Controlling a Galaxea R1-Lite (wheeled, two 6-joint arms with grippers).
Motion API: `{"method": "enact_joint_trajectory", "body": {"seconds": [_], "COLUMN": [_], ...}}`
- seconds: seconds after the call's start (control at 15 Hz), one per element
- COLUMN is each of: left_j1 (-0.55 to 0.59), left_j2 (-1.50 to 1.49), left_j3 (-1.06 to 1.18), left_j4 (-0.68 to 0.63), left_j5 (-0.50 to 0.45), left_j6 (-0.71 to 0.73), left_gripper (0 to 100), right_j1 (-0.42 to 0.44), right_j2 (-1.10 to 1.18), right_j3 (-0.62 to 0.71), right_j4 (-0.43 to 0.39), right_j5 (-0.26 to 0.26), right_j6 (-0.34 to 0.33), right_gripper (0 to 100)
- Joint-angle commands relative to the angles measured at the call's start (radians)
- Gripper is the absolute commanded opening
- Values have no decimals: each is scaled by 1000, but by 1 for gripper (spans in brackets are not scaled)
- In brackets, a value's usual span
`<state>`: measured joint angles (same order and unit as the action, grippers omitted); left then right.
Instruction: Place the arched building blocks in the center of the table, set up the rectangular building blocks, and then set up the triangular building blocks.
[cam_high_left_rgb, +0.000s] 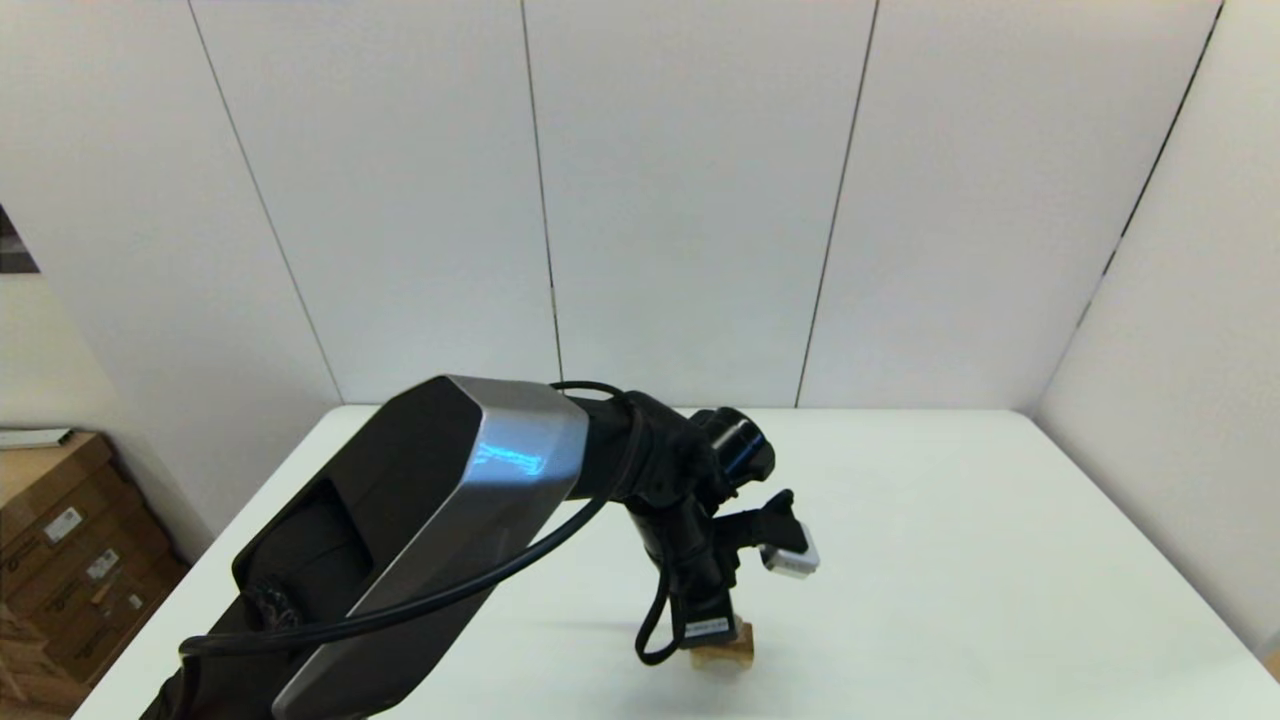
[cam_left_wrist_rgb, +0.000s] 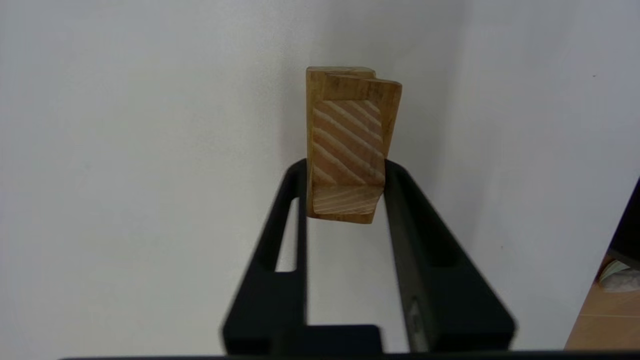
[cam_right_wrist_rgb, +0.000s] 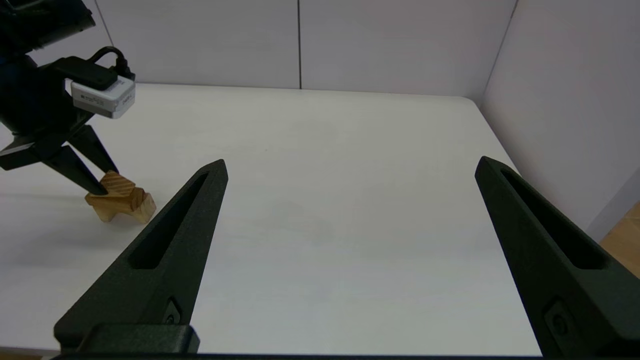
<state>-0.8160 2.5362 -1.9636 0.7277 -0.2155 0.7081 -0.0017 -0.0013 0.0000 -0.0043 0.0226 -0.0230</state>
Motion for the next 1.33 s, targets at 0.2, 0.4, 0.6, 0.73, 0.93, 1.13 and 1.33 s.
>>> {"method": "enact_joint_trajectory", "body": {"seconds": [0.2,0.4,0.6,0.73,0.93,1.13,1.33], "left_j1": [0,12,58,89,132,162,178], "left_j2": [1,-37,-197,-330,-597,-860,-1085], "left_j3": [-4,-6,-6,8,25,154,235], "left_j4": [-13,-37,-28,27,213,223,176], "left_j5": [1,-1,-1,-1,4,58,185], "left_j6": [-6,-7,-7,-29,-70,-171,-325], "left_gripper": [100,100,100,100,100,100,100], "right_j1": [0,0,0,0,0,0,0], "right_j2": [0,0,0,0,0,0,0], "right_j3": [2,2,2,2,2,2,2], "right_j4": [0,0,0,0,0,0,0], "right_j5": [0,0,0,0,0,0,0], "right_j6": [-2,0,0,-2,0,0,0], "right_gripper": [100,100,100,100,100,100,100]}}
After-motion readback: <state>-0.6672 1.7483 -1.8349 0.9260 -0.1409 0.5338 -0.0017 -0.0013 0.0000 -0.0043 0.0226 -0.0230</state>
